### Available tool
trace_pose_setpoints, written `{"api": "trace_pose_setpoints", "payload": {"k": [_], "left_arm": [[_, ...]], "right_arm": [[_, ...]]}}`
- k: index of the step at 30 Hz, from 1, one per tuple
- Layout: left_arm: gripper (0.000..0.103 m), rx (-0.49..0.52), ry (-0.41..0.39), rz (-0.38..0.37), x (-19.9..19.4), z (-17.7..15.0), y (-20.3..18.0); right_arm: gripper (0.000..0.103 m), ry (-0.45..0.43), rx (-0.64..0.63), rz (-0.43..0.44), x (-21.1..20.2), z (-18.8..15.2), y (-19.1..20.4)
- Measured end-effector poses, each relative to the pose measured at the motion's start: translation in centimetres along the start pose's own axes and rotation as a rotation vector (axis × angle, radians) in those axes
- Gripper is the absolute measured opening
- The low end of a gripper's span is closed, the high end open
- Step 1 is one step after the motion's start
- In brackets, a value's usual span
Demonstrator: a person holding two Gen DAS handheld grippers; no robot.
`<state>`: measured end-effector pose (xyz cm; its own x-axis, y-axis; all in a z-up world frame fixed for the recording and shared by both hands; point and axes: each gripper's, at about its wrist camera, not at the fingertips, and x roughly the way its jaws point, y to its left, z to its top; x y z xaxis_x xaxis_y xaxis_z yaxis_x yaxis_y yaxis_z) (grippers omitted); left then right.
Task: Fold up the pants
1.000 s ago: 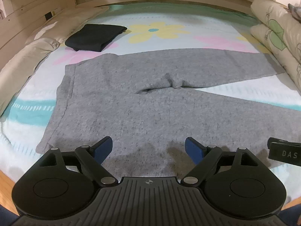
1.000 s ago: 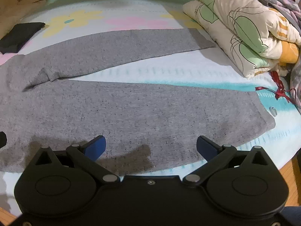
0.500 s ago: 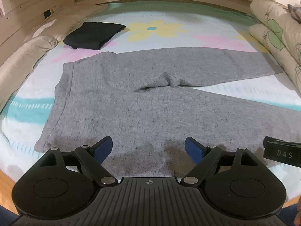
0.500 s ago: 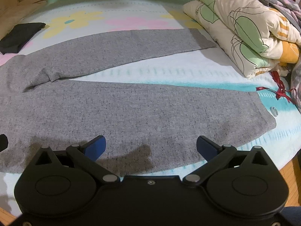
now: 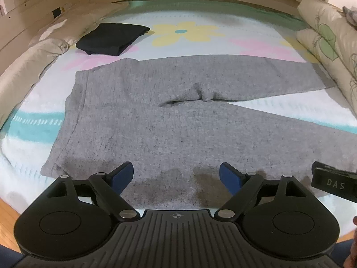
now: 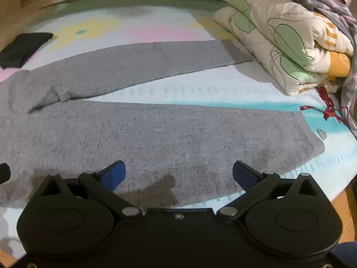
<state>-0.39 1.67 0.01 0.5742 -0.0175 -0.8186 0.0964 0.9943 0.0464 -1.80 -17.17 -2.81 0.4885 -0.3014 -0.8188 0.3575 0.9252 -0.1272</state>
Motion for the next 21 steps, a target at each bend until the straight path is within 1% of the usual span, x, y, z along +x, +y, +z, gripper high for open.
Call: {"api": "trace_pose_setpoints", "payload": {"k": [1,3,5,9,11,15,21], "left_arm": [[0.084,-0.001,0.001,0.004,0.0,0.0,0.0],[0.084,-0.007,0.003,0.009,0.1,0.1,0.1],[0.084,-0.008,0.006,0.013,0.3,0.2,0.2],[0.084,-0.007,0.012,0.018,0.5,0.2,0.3],[0.084,-0.003,0.015,0.022,0.7,0.2,0.4],[0.084,-0.004,0.03,0.026,1.1,0.2,0.5],[0.084,-0.003,0.057,0.037,2.3,0.2,0.8]], "right_arm": [[0.102,0.005,0.005,0.004,0.2,0.0,-0.2],[0.099,0.019,0.016,0.019,0.5,-0.1,-0.4],[0.086,0.03,0.014,0.042,0.6,-0.2,-0.4],[0.084,0.045,-0.007,0.041,0.8,-0.4,-0.1],[0.077,0.052,-0.008,0.055,0.8,-0.5,0.2],[0.075,0.072,-0.005,0.066,1.0,-0.6,0.3],[0.075,0.135,-0.011,0.073,2.3,-0.6,0.8]]}}
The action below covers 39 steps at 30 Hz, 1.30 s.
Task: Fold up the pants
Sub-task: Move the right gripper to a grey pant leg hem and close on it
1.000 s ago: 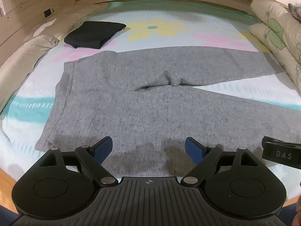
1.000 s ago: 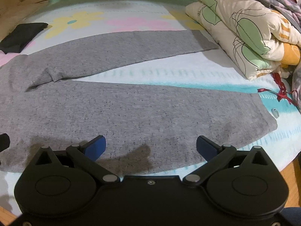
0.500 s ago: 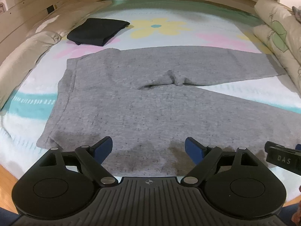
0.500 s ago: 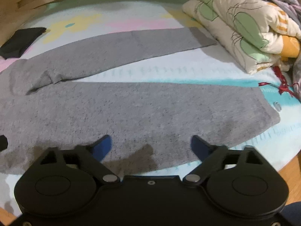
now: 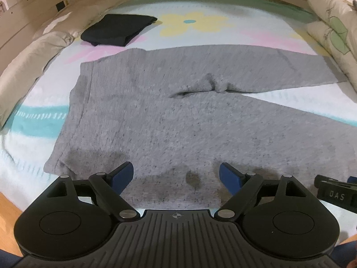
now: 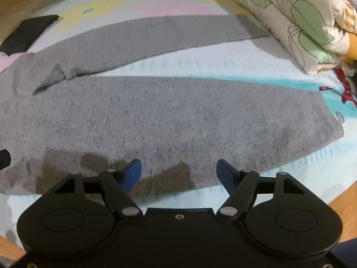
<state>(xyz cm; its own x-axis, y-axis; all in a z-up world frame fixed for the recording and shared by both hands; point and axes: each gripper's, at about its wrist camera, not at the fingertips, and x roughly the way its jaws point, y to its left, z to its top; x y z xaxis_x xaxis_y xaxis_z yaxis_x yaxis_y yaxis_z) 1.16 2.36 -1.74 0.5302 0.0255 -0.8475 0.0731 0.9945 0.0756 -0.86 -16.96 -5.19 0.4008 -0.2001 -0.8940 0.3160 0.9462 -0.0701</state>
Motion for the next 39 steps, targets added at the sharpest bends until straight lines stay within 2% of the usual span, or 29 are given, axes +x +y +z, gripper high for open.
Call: {"api": "trace_pose_setpoints", "payload": {"k": [9,15,18,20,23,27,31,35,36,37,38,39], "left_arm": [[0.084,-0.022,0.058,0.002,2.2,0.7,0.2],[0.084,-0.005,0.081,0.008,3.9,1.3,-0.3],[0.084,-0.002,0.103,-0.003,4.7,1.4,-0.2],[0.084,-0.009,0.118,-0.004,5.5,1.4,-0.1],[0.084,-0.028,0.15,-0.004,6.7,1.2,0.0],[0.084,-0.039,0.199,-0.007,8.4,0.6,0.3],[0.086,-0.027,0.19,-0.005,8.7,0.3,0.4],[0.081,-0.033,0.148,0.025,7.5,1.0,0.4],[0.081,-0.038,0.124,0.037,6.9,1.5,0.4],[0.081,-0.05,0.102,0.047,6.6,2.2,0.4],[0.081,-0.068,0.082,0.053,6.4,3.0,0.3],[0.081,-0.081,0.07,0.049,6.4,3.8,0.2]], "right_arm": [[0.077,0.071,-0.015,-0.021,2.4,1.0,1.3],[0.085,0.086,-0.034,-0.045,4.1,1.9,2.0],[0.088,0.117,-0.027,-0.034,5.3,2.0,2.2],[0.095,0.143,-0.01,-0.018,6.1,1.9,2.2],[0.101,0.136,-0.001,-0.015,6.3,2.0,2.0],[0.102,0.144,0.01,0.01,6.6,1.9,1.4],[0.102,0.186,0.057,0.037,7.2,2.5,1.0],[0.1,0.202,0.053,0.061,7.4,2.9,0.7],[0.096,0.205,0.053,0.067,7.2,3.0,0.6],[0.084,0.208,0.058,0.076,6.8,3.2,0.3],[0.076,0.209,0.064,0.085,6.3,3.4,0.0],[0.076,0.208,0.071,0.104,5.7,3.8,-0.3]]}}
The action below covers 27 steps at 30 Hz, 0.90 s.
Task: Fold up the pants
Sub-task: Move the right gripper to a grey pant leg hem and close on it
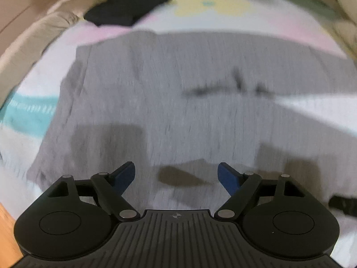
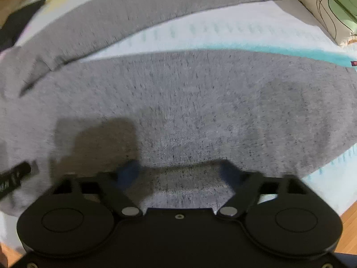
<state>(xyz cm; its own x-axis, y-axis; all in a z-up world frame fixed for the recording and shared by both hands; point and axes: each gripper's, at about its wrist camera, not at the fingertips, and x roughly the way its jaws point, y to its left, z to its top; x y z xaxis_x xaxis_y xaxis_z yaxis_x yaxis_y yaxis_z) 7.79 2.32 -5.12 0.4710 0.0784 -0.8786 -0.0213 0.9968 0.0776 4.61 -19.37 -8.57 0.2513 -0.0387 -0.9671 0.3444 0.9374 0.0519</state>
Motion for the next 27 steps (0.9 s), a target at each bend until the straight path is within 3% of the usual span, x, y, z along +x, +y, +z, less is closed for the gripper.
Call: {"api": "trace_pose_setpoints", "payload": {"k": [5,11,13,15,21,27], "left_arm": [[0.081,0.001,0.022,-0.079,1.4,3.7,-2.1],[0.081,0.077,0.059,-0.081,5.0,2.7,-3.7],[0.084,0.078,0.088,-0.078,6.3,1.9,-3.5],[0.087,0.081,0.047,-0.068,6.2,1.5,-3.7],[0.09,0.105,0.036,-0.069,6.4,1.4,-4.2],[0.091,0.115,0.034,-0.061,6.8,2.2,-4.3]], "right_arm": [[0.076,-0.036,0.055,0.063,-3.1,4.8,-1.4],[0.076,-0.143,0.058,-0.015,-3.4,14.1,-1.8],[0.077,-0.188,0.092,-0.047,-2.4,18.0,-2.2],[0.078,-0.21,0.138,-0.061,-0.5,21.3,-2.3],[0.078,-0.195,0.275,-0.107,5.7,31.0,-3.6],[0.08,-0.193,0.433,-0.161,10.3,36.8,-5.1]]}}
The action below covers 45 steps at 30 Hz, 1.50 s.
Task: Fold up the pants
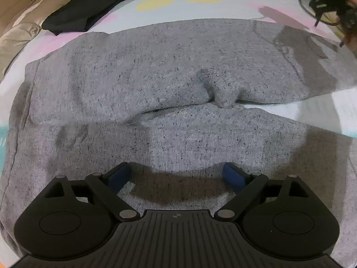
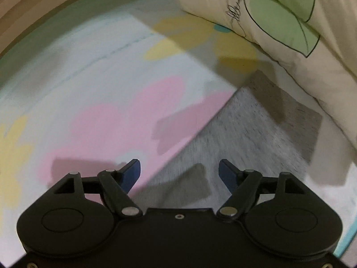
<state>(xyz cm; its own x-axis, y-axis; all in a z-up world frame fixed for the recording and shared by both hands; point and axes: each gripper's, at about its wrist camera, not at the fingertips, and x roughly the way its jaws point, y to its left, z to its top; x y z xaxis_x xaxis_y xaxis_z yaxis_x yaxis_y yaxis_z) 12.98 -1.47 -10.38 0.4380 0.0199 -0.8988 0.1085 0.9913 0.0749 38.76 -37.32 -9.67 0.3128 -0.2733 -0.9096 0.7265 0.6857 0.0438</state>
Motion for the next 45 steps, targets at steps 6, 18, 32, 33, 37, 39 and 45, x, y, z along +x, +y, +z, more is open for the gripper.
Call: {"api": "trace_pose_setpoints", "payload": {"k": [6,18,32,33,37,39,45], "left_arm": [[0.091,0.009,-0.013,-0.01,-0.1,0.1,0.1],[0.082,-0.081,-0.102,-0.094,-4.9,3.4,2.5],[0.082,-0.316,-0.001,-0.153,1.7,16.3,8.7],[0.082,-0.327,0.017,-0.158,2.5,16.8,8.9],[0.082,-0.363,0.105,-0.121,5.8,17.8,9.3],[0.082,-0.369,0.131,-0.121,7.2,18.1,9.2],[0.082,-0.424,0.134,-0.151,9.1,19.4,8.8]], "right_arm": [[0.077,0.01,0.022,-0.104,3.9,0.5,-0.4],[0.005,0.061,-0.036,0.026,-5.3,-3.0,-8.0],[0.005,0.12,-0.106,0.059,-10.9,-11.7,-14.1],[0.005,0.124,-0.108,0.06,-10.8,-11.5,-14.0],[0.005,0.119,-0.104,0.066,-11.5,-11.7,-14.0],[0.005,0.12,-0.11,0.065,-11.1,-11.5,-13.8],[0.005,0.136,-0.111,0.068,-9.7,-11.4,-14.0]]}}
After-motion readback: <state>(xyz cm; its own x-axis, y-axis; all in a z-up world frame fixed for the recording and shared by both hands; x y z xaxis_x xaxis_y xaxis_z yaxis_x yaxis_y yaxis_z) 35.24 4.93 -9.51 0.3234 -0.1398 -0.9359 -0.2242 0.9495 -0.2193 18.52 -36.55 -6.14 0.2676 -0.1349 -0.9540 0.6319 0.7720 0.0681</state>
